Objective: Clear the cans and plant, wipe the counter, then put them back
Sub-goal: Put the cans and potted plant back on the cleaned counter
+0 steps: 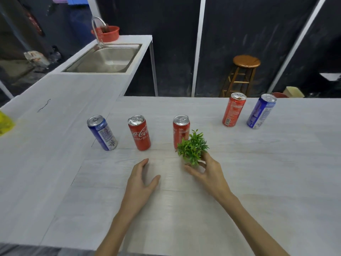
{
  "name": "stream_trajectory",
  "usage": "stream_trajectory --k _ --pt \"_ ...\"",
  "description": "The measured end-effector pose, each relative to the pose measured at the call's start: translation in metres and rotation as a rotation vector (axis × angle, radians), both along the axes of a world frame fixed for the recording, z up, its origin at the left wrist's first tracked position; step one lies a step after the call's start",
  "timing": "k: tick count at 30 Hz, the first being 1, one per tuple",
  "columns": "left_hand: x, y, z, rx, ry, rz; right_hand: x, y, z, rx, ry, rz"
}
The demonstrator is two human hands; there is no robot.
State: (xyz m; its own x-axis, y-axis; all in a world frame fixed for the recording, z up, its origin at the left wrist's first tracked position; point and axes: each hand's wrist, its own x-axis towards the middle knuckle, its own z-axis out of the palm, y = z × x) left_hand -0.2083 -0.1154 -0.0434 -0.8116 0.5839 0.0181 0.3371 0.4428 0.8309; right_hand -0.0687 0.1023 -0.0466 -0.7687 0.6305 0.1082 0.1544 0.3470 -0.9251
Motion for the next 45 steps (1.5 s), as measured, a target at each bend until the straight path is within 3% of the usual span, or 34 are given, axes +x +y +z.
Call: stream_trajectory --k 15,45 --pt "0.000 -0.019 -0.008 0.001 0.035 -0.061 0.015 -0.053 -0.009 0.031 -0.021 -0.007" --pt "0.036 -0.035 0.001 0.029 0.028 -0.090 0.040 -0.051 -0.004 0.092 -0.070 -0.028"
